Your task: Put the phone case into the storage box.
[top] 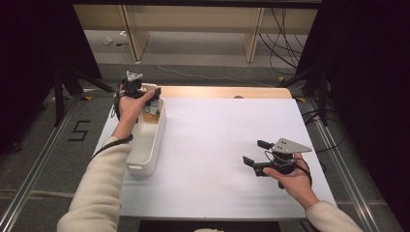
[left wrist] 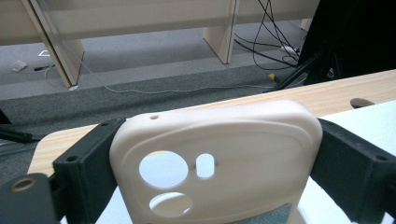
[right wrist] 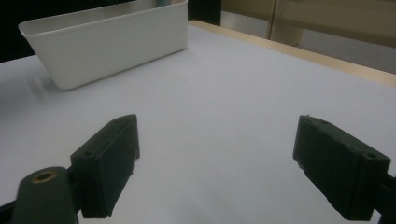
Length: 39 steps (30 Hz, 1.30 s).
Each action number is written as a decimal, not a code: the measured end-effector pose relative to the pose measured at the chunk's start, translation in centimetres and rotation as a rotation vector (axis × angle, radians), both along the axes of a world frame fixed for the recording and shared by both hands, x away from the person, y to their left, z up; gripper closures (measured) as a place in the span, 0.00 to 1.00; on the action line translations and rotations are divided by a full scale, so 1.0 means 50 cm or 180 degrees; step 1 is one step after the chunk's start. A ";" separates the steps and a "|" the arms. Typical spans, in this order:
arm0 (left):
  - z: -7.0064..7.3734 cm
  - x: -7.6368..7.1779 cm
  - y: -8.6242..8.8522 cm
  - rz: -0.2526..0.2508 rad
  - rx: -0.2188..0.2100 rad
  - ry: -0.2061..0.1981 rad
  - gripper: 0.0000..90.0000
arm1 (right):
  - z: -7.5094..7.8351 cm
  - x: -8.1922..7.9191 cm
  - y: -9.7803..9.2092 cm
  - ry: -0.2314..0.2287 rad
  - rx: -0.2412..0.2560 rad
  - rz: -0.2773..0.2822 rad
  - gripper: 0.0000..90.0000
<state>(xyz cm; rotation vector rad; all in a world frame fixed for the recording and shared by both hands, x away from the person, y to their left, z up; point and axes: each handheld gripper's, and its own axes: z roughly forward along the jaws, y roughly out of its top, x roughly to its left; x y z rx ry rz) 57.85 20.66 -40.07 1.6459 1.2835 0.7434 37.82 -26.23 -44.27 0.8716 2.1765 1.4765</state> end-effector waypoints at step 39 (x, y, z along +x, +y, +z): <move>-0.007 0.028 -0.004 -0.0019 0.0016 0.0058 0.01 | 0.000 0.001 -0.001 0.0012 -0.0013 -0.0010 0.17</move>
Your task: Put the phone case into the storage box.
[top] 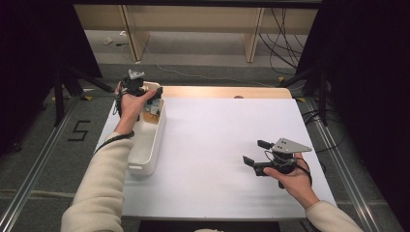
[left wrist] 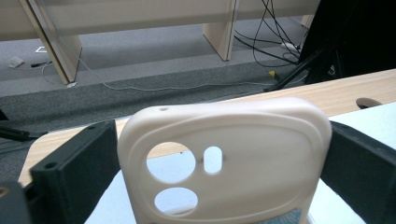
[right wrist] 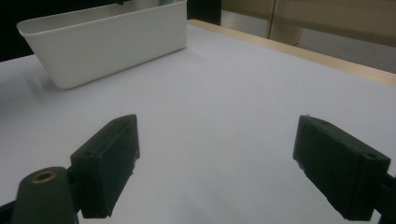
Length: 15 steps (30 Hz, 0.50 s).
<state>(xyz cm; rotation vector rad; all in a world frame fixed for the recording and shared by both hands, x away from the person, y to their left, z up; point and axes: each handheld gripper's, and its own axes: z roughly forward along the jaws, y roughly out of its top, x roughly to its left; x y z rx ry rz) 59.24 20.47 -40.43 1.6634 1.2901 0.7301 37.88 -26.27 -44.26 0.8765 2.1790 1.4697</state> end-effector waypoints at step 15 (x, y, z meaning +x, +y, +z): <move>0.004 0.007 -0.014 -0.0032 0.0059 -0.0020 0.00 | 0.000 0.000 0.000 0.0000 -0.0003 -0.0004 0.17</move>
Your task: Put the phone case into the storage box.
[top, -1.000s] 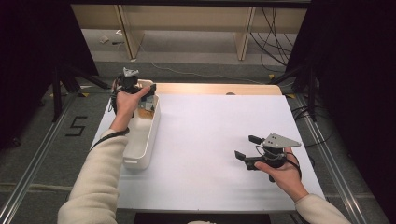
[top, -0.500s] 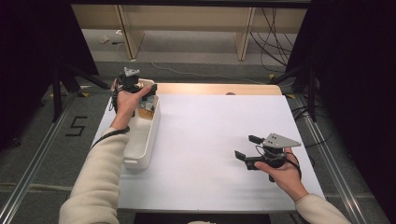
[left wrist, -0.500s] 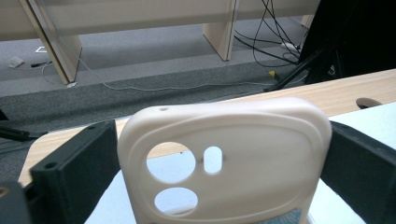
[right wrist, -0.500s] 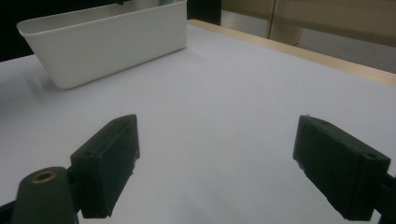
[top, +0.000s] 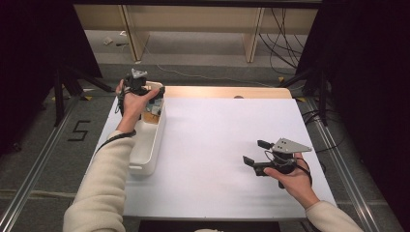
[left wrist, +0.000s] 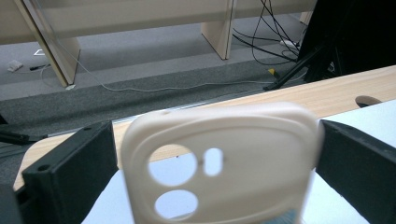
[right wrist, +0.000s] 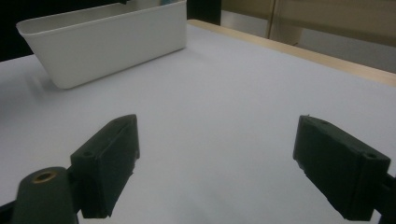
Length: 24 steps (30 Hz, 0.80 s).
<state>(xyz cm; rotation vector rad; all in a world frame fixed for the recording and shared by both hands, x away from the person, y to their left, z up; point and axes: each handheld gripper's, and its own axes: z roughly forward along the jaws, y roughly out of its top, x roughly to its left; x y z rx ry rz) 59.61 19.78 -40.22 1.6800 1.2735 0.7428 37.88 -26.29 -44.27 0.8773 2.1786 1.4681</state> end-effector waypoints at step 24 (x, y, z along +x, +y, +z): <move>0.046 -0.004 -0.007 -0.0020 0.0044 -0.0245 0.00 | -0.001 0.000 0.001 -0.0012 -0.0004 -0.0024 0.17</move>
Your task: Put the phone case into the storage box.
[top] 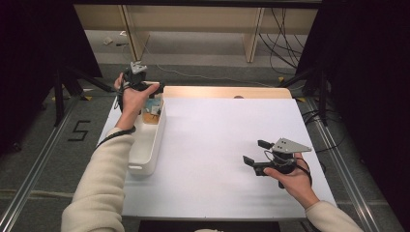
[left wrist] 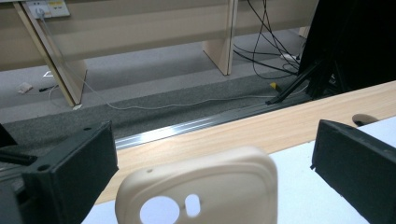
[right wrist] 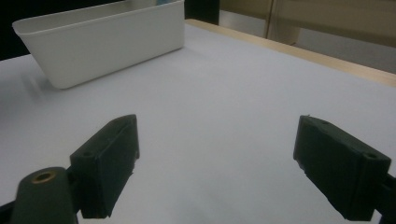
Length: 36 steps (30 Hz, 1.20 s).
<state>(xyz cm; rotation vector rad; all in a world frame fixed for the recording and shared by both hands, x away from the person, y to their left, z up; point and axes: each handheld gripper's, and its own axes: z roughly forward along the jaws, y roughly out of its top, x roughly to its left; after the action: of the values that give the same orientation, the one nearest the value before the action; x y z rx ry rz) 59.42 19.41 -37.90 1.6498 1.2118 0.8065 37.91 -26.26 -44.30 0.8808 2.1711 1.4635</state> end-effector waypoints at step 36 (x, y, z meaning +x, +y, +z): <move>0.034 -0.141 0.009 -0.0258 -0.0241 -0.0142 0.06 | 0.002 0.001 0.001 -0.0006 -0.0015 -0.0053 0.17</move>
<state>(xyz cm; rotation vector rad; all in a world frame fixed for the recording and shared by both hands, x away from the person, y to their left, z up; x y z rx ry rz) 52.39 19.86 -36.18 1.6008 1.1238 0.7345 37.98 -26.23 -44.22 0.8935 2.1599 1.4504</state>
